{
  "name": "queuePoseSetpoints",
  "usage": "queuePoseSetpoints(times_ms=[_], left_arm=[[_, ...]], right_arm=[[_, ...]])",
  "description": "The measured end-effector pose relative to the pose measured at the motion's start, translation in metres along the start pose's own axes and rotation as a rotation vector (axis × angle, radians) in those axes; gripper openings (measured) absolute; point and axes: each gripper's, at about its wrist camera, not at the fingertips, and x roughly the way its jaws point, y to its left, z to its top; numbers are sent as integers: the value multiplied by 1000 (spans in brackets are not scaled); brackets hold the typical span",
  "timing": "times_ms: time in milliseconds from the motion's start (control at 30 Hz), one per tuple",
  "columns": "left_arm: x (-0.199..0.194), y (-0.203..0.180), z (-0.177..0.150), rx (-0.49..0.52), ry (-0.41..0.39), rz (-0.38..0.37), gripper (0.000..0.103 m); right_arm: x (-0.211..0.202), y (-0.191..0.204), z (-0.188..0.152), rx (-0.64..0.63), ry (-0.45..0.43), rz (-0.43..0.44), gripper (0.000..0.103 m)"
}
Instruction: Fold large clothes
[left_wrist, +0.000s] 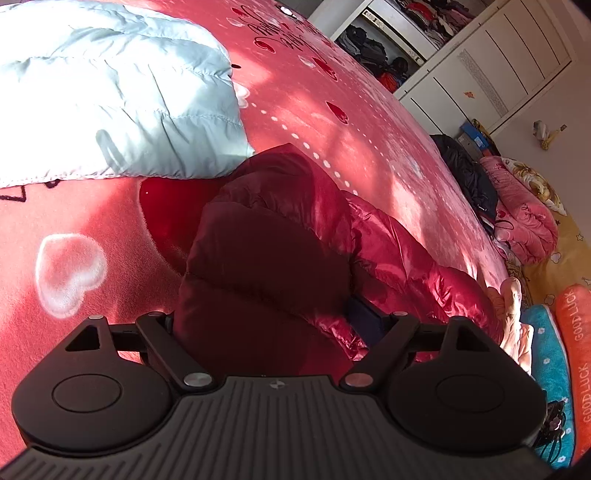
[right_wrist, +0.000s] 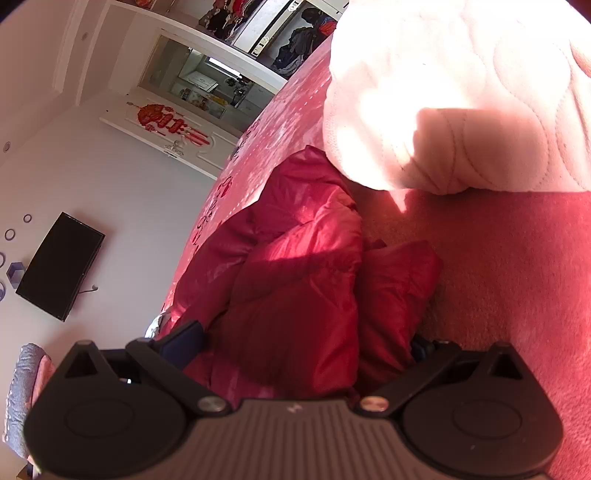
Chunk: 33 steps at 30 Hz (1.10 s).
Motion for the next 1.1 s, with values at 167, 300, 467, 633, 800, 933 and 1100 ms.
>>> queuePoseSetpoints(times_ms=[167,300,467,633,800,933,1100], left_arm=[[11,-6,0,41,37,-11,103],[17,-7,1,52,46,-15,103],[18,-13,-2,89,35,0,100],[15,-19,-7,121,23,17,74],[10,-32,-13,174,5,59,53],[0,-41,-20,201,-29,100,42],[-8,-51,-26,231,-74,146,35]], right_arm=[[1,-1,1,-9,1,5,103],[4,1,0,-15,-3,3,103],[4,3,-1,-20,-7,-8,103],[3,11,-4,-49,-15,-65,93],[0,14,-6,-64,-20,-88,68],[-3,30,-11,-141,-42,-131,53],[-7,57,-24,-302,-81,-228,36]])
